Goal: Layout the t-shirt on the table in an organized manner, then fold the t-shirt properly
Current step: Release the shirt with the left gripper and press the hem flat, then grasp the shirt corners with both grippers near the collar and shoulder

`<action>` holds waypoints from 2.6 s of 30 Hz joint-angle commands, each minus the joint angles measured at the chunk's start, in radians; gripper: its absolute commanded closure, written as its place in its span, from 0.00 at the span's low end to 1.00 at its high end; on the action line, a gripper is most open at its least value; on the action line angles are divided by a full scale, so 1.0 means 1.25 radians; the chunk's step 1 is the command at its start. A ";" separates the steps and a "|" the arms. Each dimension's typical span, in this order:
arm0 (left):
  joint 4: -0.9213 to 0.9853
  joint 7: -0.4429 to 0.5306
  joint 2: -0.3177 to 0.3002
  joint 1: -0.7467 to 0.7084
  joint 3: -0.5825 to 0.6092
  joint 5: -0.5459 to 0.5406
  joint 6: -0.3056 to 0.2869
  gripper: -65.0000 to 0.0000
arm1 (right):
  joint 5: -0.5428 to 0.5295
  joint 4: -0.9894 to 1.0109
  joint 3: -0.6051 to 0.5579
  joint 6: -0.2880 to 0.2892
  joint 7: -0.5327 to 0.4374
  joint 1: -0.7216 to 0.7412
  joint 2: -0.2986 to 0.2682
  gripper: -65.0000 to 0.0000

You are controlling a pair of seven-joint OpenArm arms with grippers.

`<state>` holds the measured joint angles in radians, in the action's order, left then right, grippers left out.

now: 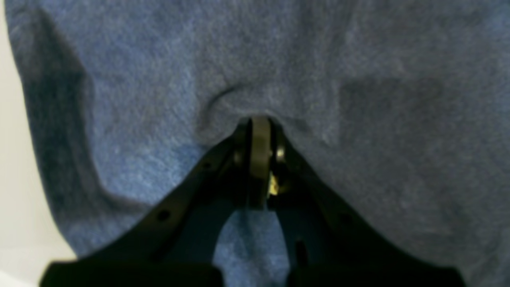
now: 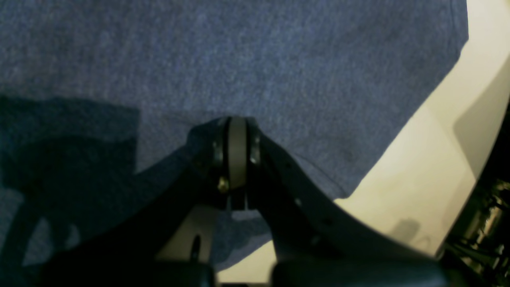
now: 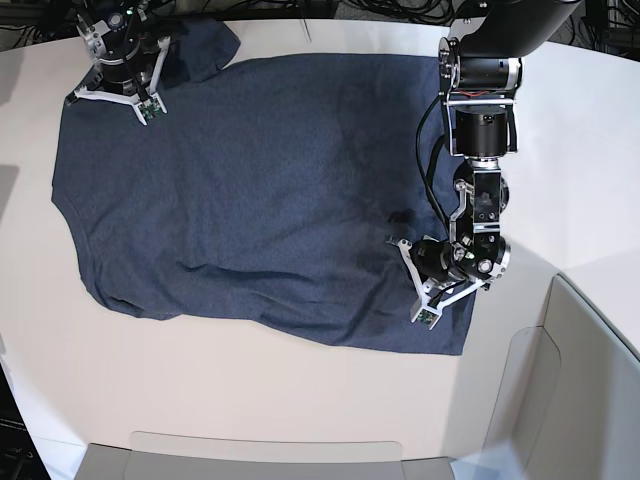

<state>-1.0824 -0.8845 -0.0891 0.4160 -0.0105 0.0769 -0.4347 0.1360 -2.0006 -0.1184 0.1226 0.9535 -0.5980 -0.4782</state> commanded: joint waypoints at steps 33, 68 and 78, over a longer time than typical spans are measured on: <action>-0.432 -0.168 0.018 -0.062 -0.103 0.059 0.007 0.64 | -0.009 -0.036 0.120 0.003 0.027 0.095 0.052 1.00; -0.779 -0.239 0.034 -0.455 -0.101 -0.069 0.007 0.69 | -0.592 -0.029 0.879 0.308 0.222 0.086 0.246 1.00; -0.759 -0.239 0.034 -0.466 -0.101 -0.082 0.007 0.69 | -0.825 0.151 0.883 0.309 0.228 0.044 0.248 1.00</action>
<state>-2.0144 -1.1992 -0.0441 -0.1692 -0.1375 -0.0238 -0.4274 -0.8845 -1.7905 0.9787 0.4980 1.2377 -0.5373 -0.1535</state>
